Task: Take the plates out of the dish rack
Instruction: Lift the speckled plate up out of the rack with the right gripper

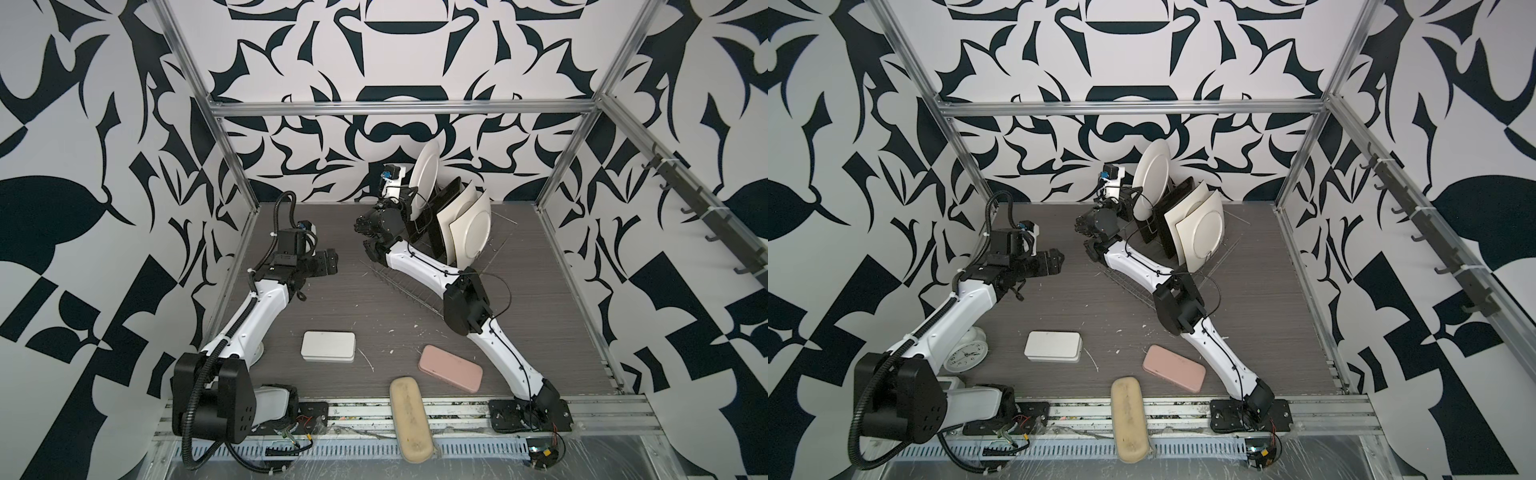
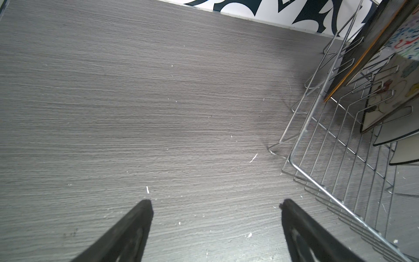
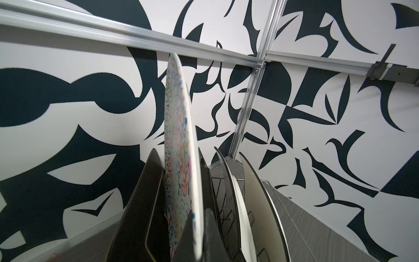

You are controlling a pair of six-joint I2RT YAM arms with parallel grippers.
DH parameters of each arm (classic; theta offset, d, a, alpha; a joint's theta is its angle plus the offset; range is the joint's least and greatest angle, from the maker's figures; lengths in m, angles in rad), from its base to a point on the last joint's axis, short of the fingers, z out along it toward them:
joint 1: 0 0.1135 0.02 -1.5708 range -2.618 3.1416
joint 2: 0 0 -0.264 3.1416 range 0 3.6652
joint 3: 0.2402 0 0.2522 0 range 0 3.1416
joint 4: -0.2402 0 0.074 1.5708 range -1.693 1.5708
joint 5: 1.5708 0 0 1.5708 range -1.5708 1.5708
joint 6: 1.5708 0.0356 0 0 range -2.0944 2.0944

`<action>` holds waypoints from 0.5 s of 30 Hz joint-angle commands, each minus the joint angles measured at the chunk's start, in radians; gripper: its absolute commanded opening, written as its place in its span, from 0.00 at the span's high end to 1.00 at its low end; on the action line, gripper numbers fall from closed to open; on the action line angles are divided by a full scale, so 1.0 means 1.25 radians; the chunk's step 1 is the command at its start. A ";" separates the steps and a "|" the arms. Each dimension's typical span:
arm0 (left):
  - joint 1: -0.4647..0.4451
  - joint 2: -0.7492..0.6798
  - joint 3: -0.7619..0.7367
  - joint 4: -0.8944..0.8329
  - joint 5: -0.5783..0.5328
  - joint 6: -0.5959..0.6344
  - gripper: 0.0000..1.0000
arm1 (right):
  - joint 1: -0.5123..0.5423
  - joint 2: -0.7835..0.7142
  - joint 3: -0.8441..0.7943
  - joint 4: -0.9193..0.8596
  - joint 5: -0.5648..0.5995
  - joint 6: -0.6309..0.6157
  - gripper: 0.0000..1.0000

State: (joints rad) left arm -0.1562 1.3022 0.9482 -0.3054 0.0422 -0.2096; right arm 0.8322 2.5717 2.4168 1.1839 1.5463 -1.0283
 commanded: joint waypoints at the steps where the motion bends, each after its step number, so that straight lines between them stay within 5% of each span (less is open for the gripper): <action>1: 0.005 -0.043 0.022 -0.023 0.006 -0.002 0.07 | 0.018 -0.086 0.040 0.089 -0.092 -0.028 1.00; 15: 0.004 -0.048 0.039 -0.014 0.025 -0.013 0.07 | 0.071 -0.159 0.083 0.121 -0.210 -0.225 1.00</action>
State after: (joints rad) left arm -0.1562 1.2560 0.9642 -0.3191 0.0505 -0.2134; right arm 0.8913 2.4660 2.4714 1.2987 1.4231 -1.2201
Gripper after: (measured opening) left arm 0.928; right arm 0.074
